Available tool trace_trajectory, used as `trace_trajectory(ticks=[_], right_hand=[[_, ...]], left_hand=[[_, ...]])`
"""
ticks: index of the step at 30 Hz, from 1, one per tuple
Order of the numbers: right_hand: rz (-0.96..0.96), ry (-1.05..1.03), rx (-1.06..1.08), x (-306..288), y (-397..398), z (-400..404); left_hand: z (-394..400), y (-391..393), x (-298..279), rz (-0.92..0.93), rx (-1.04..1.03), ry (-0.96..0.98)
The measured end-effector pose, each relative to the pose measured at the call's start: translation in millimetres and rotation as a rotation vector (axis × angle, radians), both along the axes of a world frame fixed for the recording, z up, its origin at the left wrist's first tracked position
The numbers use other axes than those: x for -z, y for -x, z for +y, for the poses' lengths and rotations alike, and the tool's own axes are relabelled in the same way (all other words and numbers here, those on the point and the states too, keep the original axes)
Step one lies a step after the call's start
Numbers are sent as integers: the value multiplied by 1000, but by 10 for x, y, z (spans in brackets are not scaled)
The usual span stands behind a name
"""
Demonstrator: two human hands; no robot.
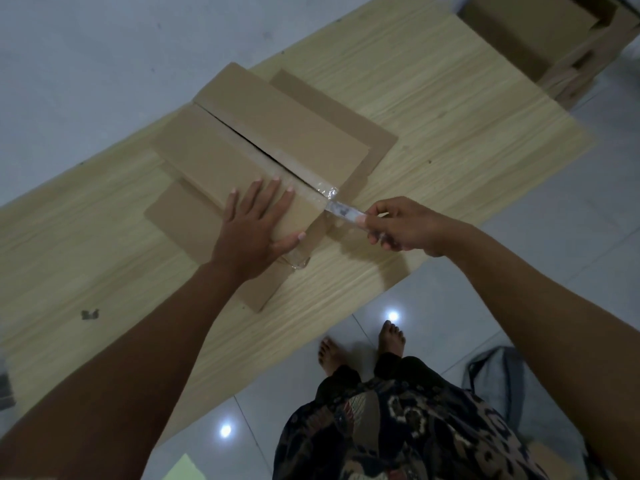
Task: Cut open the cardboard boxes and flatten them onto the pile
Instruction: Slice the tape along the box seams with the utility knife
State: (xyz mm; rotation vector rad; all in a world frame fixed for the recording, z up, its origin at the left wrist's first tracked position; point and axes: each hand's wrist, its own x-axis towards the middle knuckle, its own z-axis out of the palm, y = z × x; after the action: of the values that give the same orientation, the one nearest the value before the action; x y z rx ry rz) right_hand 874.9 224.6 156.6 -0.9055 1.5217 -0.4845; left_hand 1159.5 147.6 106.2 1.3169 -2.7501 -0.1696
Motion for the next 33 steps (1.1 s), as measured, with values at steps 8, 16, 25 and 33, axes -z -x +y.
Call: trace_trajectory(ticks=[8, 16, 25, 33], right_hand=[[6, 15, 26, 48, -89, -71], [16, 8, -119, -147, 326, 115], [-74, 186, -98, -533, 358, -231], [40, 492, -134, -497, 278, -631]], left_hand=[[9, 4, -4, 18, -2, 3], [66, 53, -132, 95, -46, -73], [28, 452, -316, 197, -537, -147], [249, 351, -471, 36, -495, -296]])
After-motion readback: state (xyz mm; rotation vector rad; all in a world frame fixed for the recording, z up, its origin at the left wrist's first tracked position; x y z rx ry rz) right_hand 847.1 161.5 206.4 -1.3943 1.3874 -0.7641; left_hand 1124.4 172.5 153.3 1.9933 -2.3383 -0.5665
